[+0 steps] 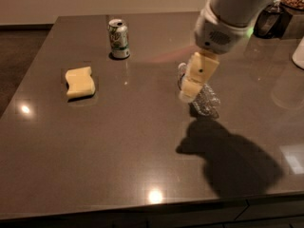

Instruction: Pick sponge

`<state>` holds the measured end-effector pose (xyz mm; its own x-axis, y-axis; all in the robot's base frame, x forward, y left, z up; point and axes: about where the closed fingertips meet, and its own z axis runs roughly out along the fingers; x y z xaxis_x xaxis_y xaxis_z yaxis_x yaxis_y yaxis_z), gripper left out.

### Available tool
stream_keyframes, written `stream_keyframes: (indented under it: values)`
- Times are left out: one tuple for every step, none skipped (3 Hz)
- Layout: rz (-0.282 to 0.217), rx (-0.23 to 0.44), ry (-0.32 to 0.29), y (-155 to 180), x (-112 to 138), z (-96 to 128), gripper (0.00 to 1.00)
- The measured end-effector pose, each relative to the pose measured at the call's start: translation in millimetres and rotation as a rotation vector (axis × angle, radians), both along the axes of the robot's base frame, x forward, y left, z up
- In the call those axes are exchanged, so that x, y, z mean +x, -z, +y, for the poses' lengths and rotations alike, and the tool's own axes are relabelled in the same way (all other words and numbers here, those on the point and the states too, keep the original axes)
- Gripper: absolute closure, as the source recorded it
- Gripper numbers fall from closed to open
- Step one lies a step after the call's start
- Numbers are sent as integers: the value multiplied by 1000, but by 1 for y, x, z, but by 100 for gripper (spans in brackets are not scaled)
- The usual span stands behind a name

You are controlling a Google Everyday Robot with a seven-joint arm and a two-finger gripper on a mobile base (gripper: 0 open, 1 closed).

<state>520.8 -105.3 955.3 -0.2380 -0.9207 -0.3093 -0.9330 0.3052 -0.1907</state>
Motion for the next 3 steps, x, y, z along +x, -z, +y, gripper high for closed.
stream_keyframes:
  values:
    - [8,14,-6,17,35,49,0]
    - [18,25,-25,31,52,92,0]
    - [17,35,-53,45,61,130,0]
